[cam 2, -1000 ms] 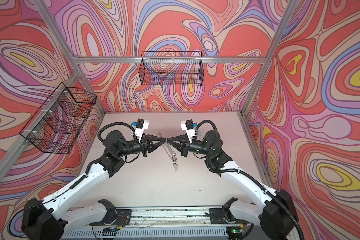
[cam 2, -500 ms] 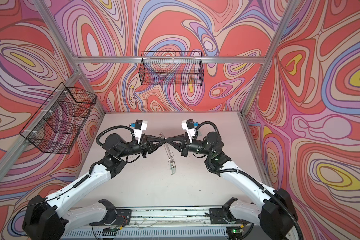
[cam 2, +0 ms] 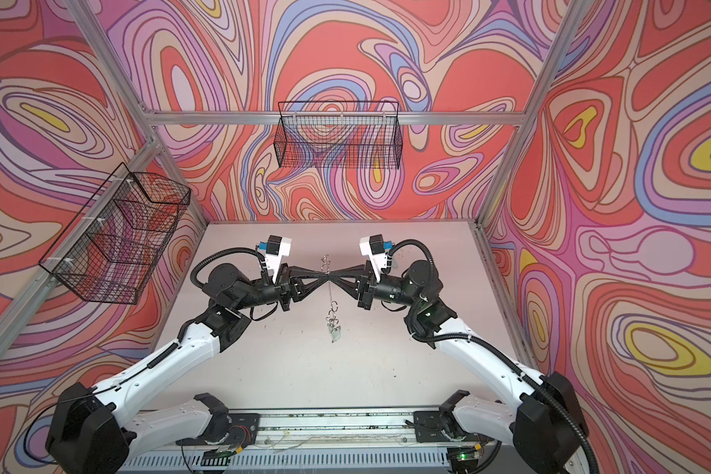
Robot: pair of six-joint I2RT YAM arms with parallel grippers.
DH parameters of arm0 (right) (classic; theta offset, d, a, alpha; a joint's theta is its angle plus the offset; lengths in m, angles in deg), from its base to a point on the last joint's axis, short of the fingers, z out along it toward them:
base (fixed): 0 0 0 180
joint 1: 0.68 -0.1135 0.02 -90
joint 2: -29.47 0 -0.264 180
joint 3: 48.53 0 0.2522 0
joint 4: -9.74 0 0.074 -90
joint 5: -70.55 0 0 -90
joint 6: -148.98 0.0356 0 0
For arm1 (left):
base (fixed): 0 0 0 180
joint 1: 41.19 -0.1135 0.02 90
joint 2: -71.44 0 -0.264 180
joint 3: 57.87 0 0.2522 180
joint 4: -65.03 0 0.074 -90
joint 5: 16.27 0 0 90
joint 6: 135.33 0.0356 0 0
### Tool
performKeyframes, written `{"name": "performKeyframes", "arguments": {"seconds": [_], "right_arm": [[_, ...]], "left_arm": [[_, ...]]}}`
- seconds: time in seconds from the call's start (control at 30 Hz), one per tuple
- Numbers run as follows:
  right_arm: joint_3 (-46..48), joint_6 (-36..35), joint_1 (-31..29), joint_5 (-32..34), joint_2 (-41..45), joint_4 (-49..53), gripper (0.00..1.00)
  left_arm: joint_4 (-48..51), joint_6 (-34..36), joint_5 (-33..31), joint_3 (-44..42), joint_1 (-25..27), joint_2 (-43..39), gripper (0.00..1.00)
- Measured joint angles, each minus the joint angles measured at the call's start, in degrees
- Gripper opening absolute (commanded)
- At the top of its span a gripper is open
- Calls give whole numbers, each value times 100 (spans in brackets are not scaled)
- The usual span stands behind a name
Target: Put the keys on the keyring
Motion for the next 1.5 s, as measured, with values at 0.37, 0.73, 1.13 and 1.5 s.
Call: {"name": "performKeyframes", "arguments": {"seconds": [0.37, 0.73, 1.13, 1.5], "right_arm": [[122, -205, 7, 337, 103, 367, 30], [612, -592, 92, 1755, 1268, 817, 42], [741, -739, 92, 2299, 1169, 1193, 49], [750, -828, 92, 2594, 1115, 1381, 72]], "left_arm": [[1309, 859, -579, 173, 168, -326, 0], [2120, 1331, -1224, 173, 221, -581, 0], [3202, 2487, -2734, 409, 901, -852, 0], [3418, 3591, -4175, 411, 1471, -990, 0]]}}
